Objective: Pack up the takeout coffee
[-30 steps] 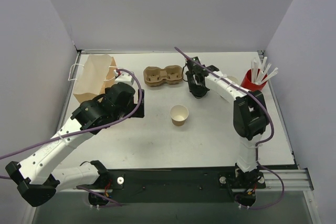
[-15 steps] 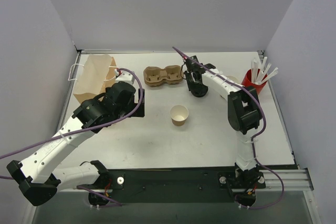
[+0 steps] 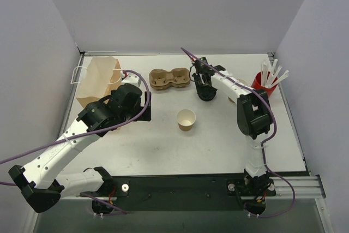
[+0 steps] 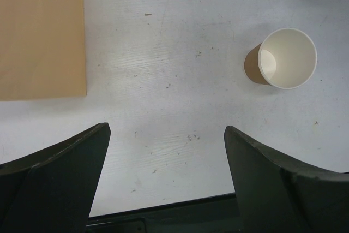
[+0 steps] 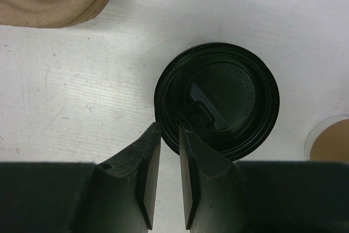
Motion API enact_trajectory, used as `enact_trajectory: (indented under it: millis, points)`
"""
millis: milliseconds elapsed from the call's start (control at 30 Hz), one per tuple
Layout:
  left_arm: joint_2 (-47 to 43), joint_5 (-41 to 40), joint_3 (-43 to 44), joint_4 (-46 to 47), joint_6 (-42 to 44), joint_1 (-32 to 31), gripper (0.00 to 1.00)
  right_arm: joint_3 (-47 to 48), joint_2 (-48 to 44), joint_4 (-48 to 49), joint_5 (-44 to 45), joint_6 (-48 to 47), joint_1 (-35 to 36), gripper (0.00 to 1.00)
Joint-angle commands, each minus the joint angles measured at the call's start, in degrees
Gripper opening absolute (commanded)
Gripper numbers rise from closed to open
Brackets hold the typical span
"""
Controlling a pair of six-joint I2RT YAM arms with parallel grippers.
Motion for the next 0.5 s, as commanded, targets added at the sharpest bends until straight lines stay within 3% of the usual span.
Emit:
enact_trajectory:
  millis: [0,467]
  points:
    - [-0.02,0.56,2.62,1.21,0.26,0.41,0.97,1.82,-0.46,-1.67,-0.74,-0.50,-0.19,0.17]
    - [-0.55,0.74,2.18,1.21,0.18,0.59,0.97,2.35,0.77,-2.63,-1.97,-0.33,-0.01,0.14]
